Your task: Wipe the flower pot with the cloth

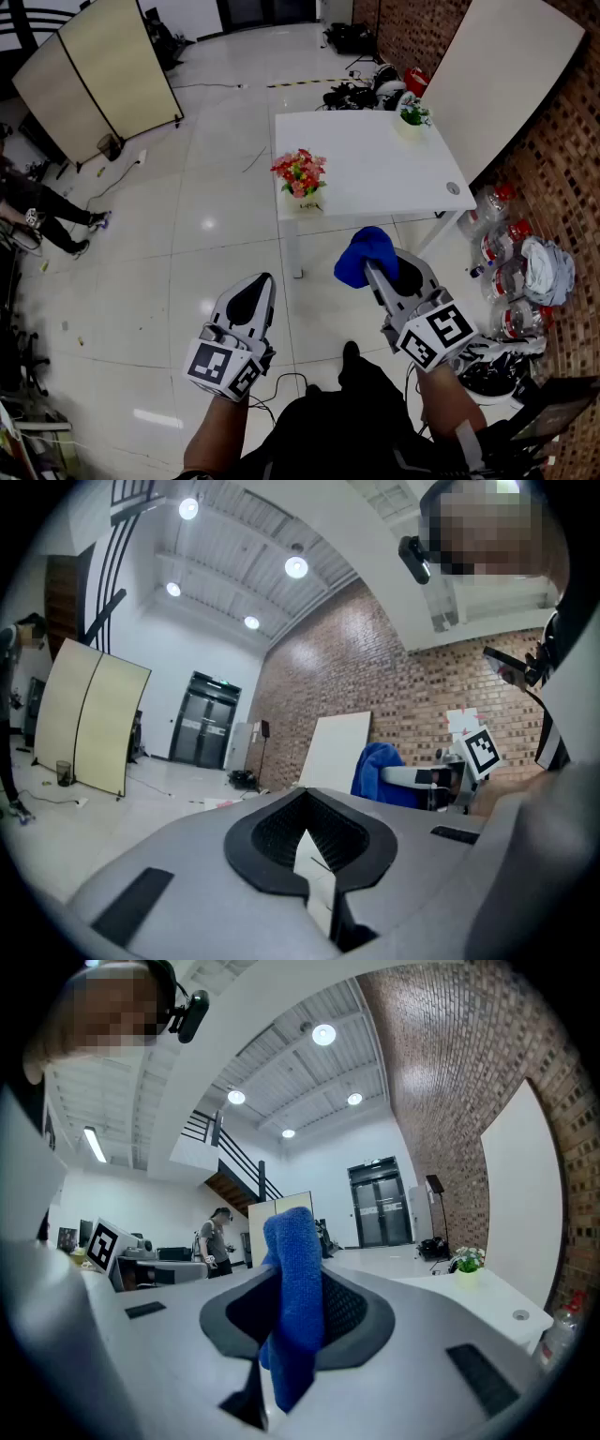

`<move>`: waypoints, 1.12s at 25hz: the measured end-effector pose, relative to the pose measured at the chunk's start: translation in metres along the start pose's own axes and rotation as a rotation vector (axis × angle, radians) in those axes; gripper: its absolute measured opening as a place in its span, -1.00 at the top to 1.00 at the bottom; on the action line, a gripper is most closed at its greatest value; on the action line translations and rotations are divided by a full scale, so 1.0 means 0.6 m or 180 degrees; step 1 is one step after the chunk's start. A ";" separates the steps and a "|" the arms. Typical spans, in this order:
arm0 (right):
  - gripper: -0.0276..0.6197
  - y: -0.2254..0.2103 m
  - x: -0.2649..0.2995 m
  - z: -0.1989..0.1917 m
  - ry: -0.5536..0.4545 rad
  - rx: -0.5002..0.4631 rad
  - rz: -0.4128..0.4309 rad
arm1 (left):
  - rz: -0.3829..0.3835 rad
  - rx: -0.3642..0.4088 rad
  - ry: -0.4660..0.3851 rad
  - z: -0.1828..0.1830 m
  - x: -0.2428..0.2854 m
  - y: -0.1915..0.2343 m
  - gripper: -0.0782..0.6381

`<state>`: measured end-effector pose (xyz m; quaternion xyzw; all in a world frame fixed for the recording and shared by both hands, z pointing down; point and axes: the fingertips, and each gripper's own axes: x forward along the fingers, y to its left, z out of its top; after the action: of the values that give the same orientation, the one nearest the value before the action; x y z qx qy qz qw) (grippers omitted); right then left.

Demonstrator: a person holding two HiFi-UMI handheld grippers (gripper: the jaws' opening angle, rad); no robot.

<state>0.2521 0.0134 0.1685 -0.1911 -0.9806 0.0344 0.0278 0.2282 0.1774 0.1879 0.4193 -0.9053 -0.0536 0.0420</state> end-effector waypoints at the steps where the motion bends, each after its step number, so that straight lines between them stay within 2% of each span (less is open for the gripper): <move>1: 0.67 -0.014 0.009 -0.005 0.0003 0.0030 0.0014 | 0.0013 -0.0004 0.0039 -0.004 0.017 0.004 0.78; 9: 0.67 -0.146 0.124 -0.011 0.0024 0.0038 0.0150 | 0.0108 0.0058 0.0112 -0.004 0.171 0.066 0.78; 13: 0.67 -0.188 0.188 -0.003 0.0019 -0.0060 0.0314 | 0.0250 0.0070 0.0091 0.007 0.230 0.108 0.78; 16: 0.67 -0.210 0.234 -0.011 0.0039 0.0034 0.0312 | 0.0259 0.0071 0.0139 0.003 0.262 0.138 0.78; 19: 0.67 -0.216 0.276 -0.019 0.0076 0.0044 0.0264 | 0.0168 0.0039 0.0203 -0.006 0.282 0.174 0.78; 23: 0.67 -0.183 0.338 -0.041 0.0172 0.0077 0.0207 | 0.0174 -0.0145 0.0299 -0.018 0.283 0.264 0.78; 28: 0.67 -0.154 0.402 -0.087 0.0157 0.0109 0.0113 | -0.0029 -0.0103 0.0401 -0.049 0.313 0.337 0.78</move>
<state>-0.0020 0.0219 0.2376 -0.2088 -0.9753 0.0469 0.0547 -0.0417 0.1622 0.2497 0.4253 -0.8979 -0.0421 0.1054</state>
